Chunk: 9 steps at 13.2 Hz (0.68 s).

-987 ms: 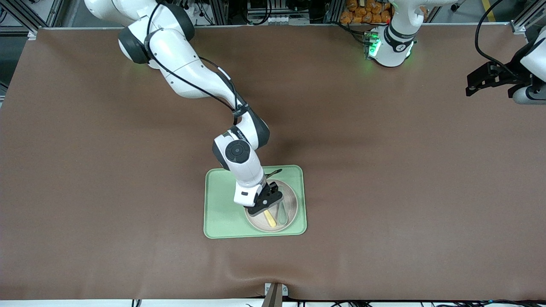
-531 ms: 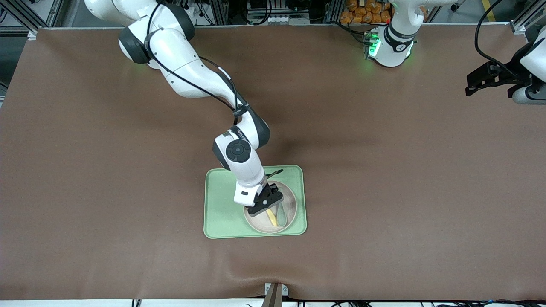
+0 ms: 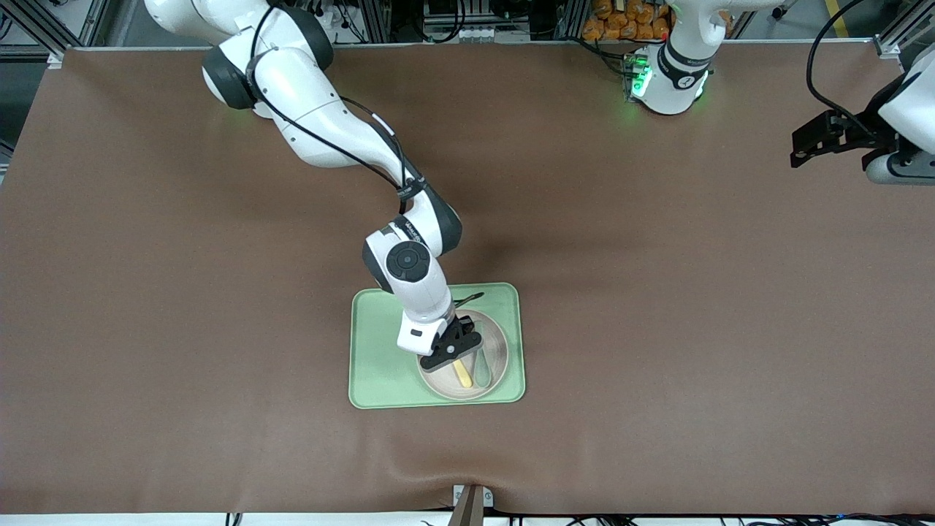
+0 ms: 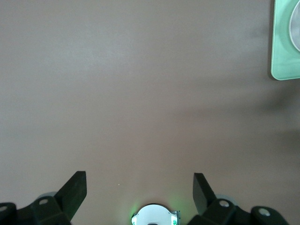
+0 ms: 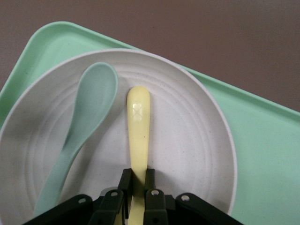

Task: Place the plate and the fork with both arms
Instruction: 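Lower the right gripper and grasp the yellow fork handle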

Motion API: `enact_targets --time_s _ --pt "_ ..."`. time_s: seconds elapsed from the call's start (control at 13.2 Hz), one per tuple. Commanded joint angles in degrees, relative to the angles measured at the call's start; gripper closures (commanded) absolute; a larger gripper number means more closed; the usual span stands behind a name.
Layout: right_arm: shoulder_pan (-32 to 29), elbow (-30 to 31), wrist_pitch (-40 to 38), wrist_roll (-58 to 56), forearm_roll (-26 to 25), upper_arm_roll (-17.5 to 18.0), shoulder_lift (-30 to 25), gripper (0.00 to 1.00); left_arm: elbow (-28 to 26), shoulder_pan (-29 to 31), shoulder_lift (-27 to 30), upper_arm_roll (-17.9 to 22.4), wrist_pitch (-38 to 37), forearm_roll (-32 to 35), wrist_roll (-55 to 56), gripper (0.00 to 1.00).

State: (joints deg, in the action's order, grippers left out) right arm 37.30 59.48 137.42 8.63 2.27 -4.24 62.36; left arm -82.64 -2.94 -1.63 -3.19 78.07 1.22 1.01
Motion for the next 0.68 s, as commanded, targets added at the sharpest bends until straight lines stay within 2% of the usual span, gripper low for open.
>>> enact_targets --time_s 0.0,0.23,0.46,0.61 --pt "-0.47 -1.21 -3.81 1.04 -0.25 0.2 -1.19 1.0 -0.06 -0.32 -0.13 0.03 0.42 0.01 0.05 0.0" --pt "-1.08 -3.49 -8.38 1.13 2.65 0.2 -1.89 1.0 0.11 -0.14 0.22 0.03 0.42 0.19 -0.39 0.0" --pt "-2.75 -4.11 -12.51 1.04 2.74 0.2 -4.08 1.0 0.11 -0.05 0.83 0.03 0.5 0.11 -0.57 0.0" --pt "-6.08 -3.94 -16.55 1.04 3.79 0.37 -6.19 1.0 0.11 -0.66 0.49 -0.32 1.12 0.19 -0.83 0.0"
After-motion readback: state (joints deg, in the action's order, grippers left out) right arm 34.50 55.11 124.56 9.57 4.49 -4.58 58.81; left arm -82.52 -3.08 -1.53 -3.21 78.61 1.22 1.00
